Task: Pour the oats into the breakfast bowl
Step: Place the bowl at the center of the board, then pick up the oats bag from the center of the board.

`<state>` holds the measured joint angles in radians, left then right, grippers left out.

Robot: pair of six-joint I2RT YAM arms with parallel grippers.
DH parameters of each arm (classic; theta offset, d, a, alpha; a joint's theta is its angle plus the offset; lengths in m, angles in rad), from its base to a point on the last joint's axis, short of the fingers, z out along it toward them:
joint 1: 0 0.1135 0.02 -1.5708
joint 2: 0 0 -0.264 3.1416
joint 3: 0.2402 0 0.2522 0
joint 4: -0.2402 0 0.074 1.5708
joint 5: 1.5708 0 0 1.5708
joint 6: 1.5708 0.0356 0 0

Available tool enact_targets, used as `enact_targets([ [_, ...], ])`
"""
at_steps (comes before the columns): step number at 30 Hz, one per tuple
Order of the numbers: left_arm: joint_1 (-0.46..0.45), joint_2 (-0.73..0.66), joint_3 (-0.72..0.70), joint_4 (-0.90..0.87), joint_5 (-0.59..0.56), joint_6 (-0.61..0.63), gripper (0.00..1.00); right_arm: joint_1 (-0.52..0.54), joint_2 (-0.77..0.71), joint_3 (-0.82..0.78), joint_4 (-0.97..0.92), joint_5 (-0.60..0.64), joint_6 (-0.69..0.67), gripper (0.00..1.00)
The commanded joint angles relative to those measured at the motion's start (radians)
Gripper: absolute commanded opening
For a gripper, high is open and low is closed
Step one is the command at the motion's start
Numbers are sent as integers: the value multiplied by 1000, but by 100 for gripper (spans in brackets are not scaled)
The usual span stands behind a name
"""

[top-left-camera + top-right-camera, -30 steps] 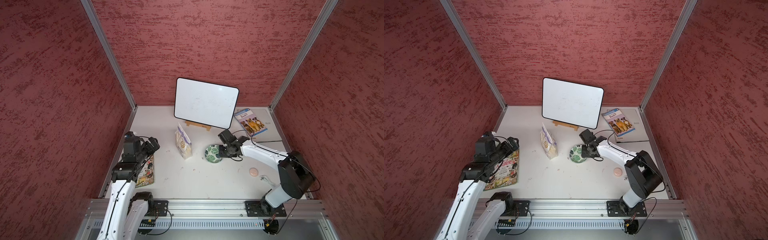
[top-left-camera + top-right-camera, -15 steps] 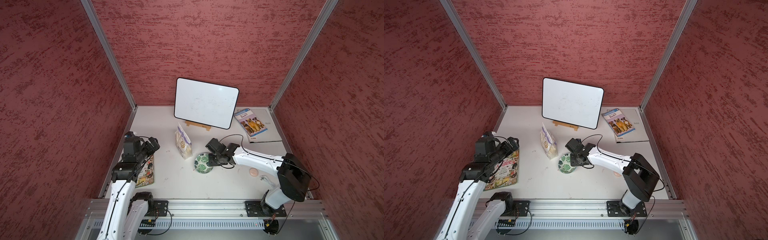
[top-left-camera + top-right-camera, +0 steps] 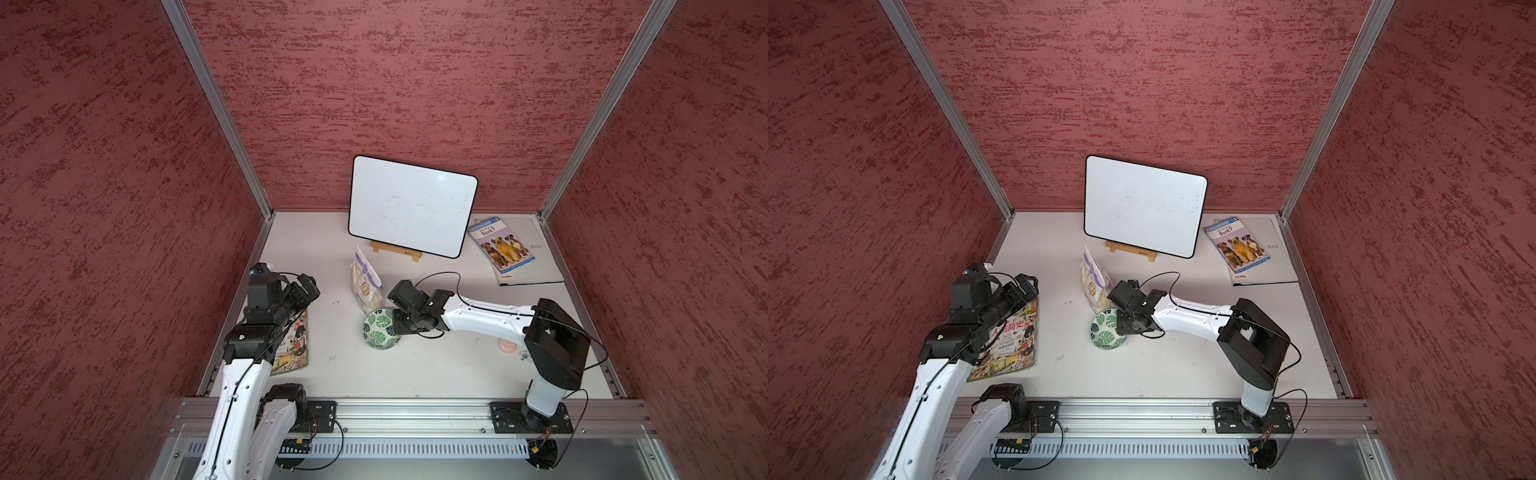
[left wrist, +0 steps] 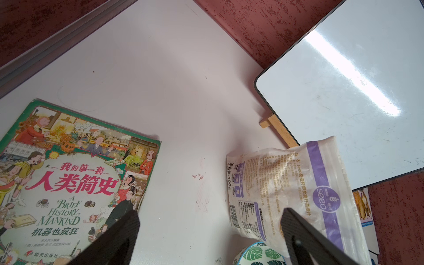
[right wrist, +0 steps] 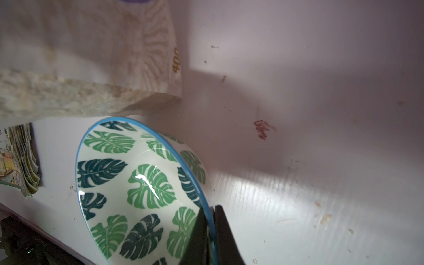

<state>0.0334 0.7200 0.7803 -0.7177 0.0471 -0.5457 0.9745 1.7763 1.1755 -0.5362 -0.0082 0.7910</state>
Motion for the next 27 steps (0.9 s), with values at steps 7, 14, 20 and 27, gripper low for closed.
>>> enact_targets([
  [7, -2, -5, -10, 17, 0, -4, 100, 18, -24, -33, -48, 0, -11, 36],
  [14, -1, -8, -10, 17, -1, -3, 100, 19, -199, -46, -127, 43, -45, 47],
  [20, 0, -10, -10, 17, 3, -3, 100, 18, -353, 118, -249, 136, -168, 64],
  [27, -1, -10, -12, 18, 1, -2, 100, -15, -161, 454, -292, 148, -304, 72],
])
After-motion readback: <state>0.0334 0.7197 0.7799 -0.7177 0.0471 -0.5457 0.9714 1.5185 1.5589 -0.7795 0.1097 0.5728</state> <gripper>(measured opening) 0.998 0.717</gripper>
